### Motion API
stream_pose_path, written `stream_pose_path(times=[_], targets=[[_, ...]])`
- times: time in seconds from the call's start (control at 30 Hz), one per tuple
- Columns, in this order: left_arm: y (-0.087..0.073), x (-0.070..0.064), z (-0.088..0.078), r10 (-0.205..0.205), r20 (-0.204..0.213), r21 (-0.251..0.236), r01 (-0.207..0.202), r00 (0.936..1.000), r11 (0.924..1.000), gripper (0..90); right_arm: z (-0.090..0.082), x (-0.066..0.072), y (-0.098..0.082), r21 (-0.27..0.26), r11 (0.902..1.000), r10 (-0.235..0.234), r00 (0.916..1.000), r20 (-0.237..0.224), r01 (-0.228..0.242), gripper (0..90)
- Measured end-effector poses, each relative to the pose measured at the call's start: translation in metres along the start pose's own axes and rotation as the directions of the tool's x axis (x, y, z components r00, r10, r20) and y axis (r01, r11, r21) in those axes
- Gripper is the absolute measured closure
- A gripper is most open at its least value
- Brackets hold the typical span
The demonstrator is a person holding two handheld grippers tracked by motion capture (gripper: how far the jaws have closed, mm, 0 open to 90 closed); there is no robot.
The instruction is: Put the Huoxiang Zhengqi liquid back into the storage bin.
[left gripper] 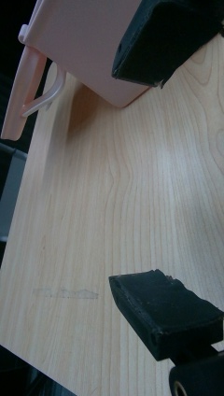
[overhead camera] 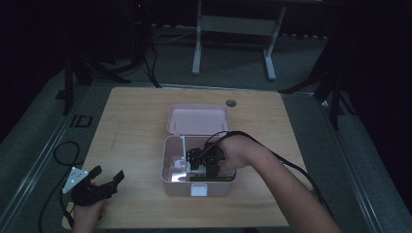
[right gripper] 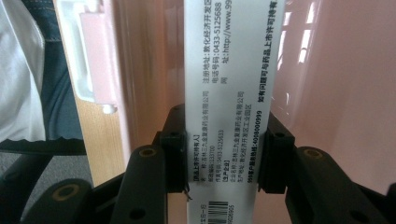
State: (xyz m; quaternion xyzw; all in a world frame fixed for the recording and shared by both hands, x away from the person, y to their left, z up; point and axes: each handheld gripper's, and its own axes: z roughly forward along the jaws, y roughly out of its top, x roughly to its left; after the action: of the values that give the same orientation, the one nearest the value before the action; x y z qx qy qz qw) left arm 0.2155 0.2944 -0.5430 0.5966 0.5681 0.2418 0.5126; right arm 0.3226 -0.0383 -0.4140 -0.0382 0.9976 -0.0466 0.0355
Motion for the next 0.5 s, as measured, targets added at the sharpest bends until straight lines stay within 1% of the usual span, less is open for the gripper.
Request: stream_pose_path(times=[0.2, 0.33, 0.4, 0.5], targets=[[0.000, 0.000, 0.000, -0.001, -0.001, 0.000, 0.001, 1.0000, 1.0000, 3.7, 0.010, -0.002, 0.001, 0.001, 1.0000, -0.004, 1.0000, -0.001, 0.004, 61.6], [0.000, 0.000, 0.000, 0.000, -0.001, 0.000, 0.000, 1.0000, 1.0000, 3.6, 0.015, -0.003, 0.000, -0.009, 1.0000, 0.000, 0.9999, -0.011, 0.000, 61.6], [0.000, 0.000, 0.000, -0.001, -0.002, -0.001, 0.001, 1.0000, 1.0000, 3.6, 0.018, -0.004, 0.000, -0.008, 0.9999, -0.010, 0.9999, -0.011, 0.010, 61.6], [0.000, 0.000, 0.000, -0.001, -0.002, -0.002, 0.001, 1.0000, 1.0000, 3.7, 0.022, -0.004, 0.000, -0.012, 0.9999, -0.012, 0.9999, -0.009, 0.011, 61.6]])
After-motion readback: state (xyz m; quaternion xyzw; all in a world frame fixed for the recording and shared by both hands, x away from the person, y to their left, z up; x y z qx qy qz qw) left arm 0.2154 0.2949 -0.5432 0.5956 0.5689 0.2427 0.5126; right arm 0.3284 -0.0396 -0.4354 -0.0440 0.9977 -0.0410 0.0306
